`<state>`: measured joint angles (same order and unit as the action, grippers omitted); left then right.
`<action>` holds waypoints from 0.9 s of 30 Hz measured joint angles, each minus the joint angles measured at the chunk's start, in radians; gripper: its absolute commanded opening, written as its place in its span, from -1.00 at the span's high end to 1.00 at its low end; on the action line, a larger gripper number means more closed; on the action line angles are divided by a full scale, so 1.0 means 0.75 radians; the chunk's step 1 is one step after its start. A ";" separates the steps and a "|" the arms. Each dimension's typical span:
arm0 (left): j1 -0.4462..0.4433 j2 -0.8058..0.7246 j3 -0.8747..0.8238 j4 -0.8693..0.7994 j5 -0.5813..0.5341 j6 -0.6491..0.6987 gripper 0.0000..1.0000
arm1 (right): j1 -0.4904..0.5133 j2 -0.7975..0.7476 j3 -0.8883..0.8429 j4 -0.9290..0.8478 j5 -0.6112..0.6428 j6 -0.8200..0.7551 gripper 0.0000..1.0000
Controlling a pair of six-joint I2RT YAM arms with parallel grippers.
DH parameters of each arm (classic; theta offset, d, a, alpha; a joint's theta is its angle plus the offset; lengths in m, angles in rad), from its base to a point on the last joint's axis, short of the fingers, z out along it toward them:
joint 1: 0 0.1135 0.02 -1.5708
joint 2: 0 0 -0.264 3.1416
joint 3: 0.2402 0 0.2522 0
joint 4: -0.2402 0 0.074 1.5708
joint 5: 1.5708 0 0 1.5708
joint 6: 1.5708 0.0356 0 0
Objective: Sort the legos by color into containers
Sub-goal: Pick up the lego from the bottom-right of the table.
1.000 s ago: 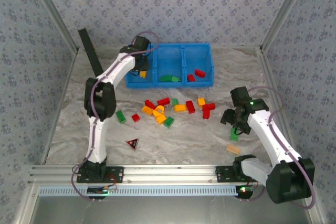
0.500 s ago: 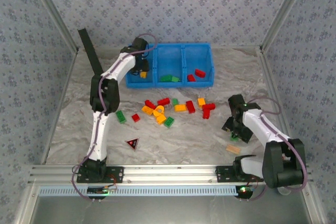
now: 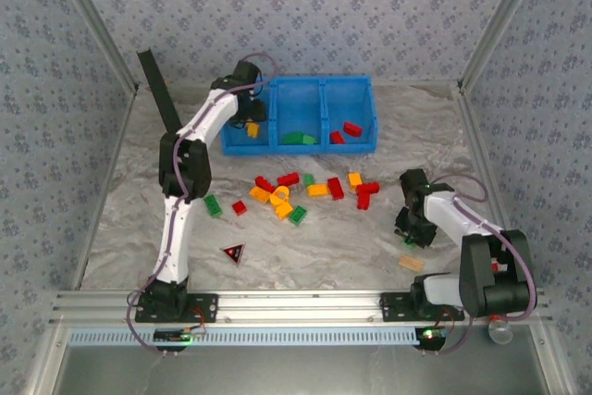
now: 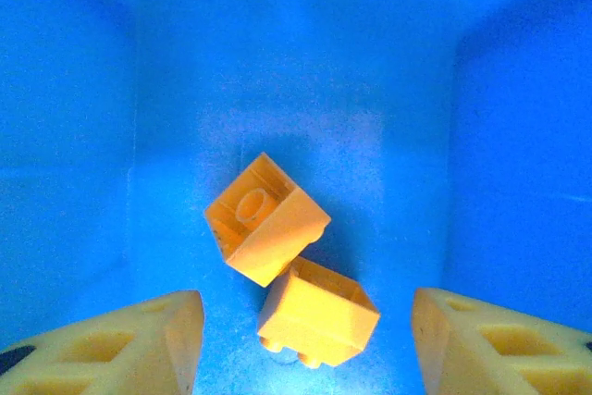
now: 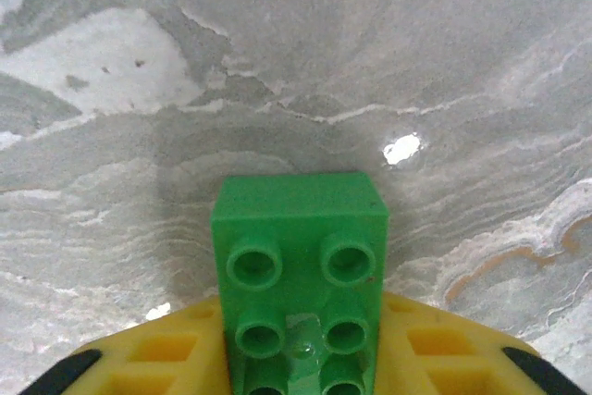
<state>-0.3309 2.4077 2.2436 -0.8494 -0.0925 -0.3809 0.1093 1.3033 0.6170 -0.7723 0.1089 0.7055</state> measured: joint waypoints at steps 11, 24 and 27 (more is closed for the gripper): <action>-0.002 -0.404 -0.047 -0.162 -0.035 0.085 -0.32 | -0.010 -0.072 -0.035 0.039 -0.012 -0.035 0.52; -0.155 -0.991 -1.004 -0.107 0.004 0.050 -0.34 | -0.007 -0.227 0.372 -0.068 -0.008 -0.199 0.57; -0.188 -1.065 -1.210 -0.071 0.030 -0.016 -0.34 | 0.015 -0.183 0.575 -0.085 0.002 -0.259 0.57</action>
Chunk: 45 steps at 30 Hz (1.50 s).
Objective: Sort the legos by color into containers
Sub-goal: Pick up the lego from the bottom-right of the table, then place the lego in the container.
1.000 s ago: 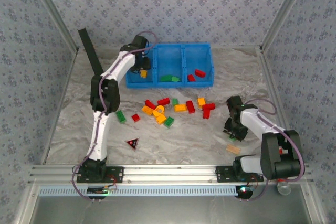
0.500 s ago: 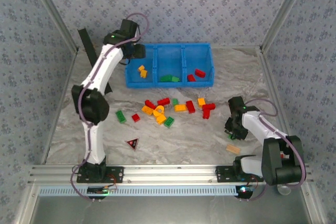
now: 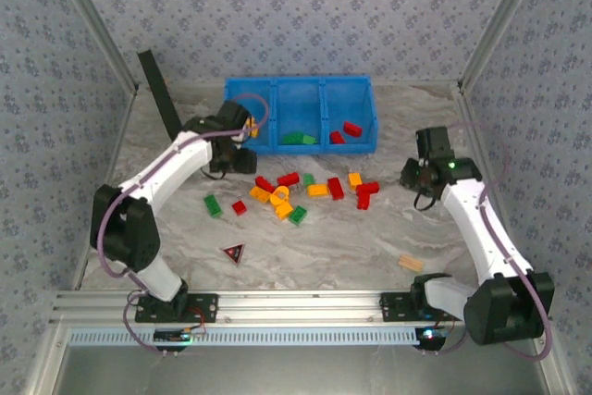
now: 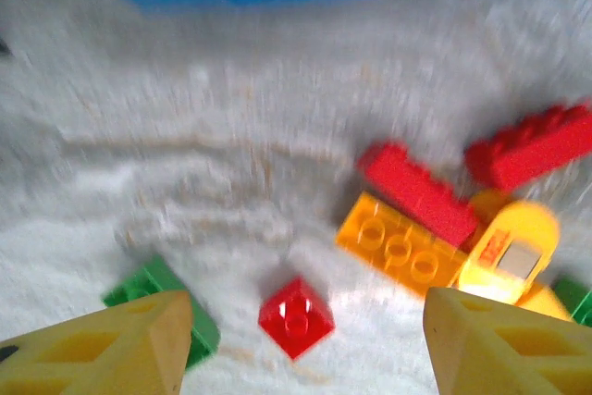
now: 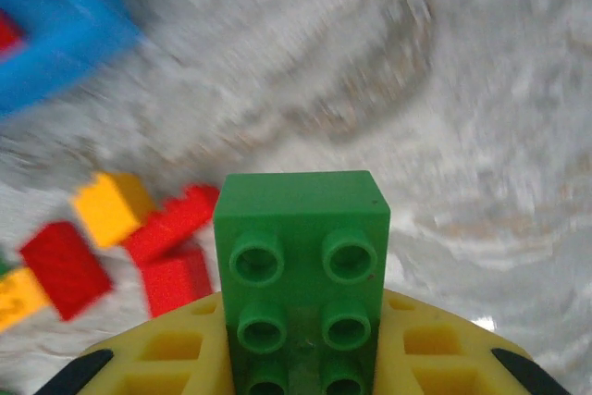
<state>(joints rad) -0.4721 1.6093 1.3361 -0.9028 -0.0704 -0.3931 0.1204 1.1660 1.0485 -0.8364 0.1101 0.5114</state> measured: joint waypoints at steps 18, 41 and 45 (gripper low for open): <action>-0.104 -0.137 -0.435 0.202 0.010 -0.299 -0.37 | 0.437 0.863 1.159 0.001 0.090 -0.346 0.58; -0.108 -0.152 -0.526 0.281 0.009 -0.371 -0.38 | 0.593 1.676 1.752 -0.073 -0.032 -0.404 0.49; -0.132 -0.130 -0.507 0.281 0.009 -0.370 -0.38 | 0.592 1.723 1.761 -0.072 -0.043 -0.405 0.40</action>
<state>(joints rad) -0.5713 1.5116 0.9562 -0.6918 -0.0635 -0.6708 0.5644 2.4580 2.3692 -0.8902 0.0780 0.2077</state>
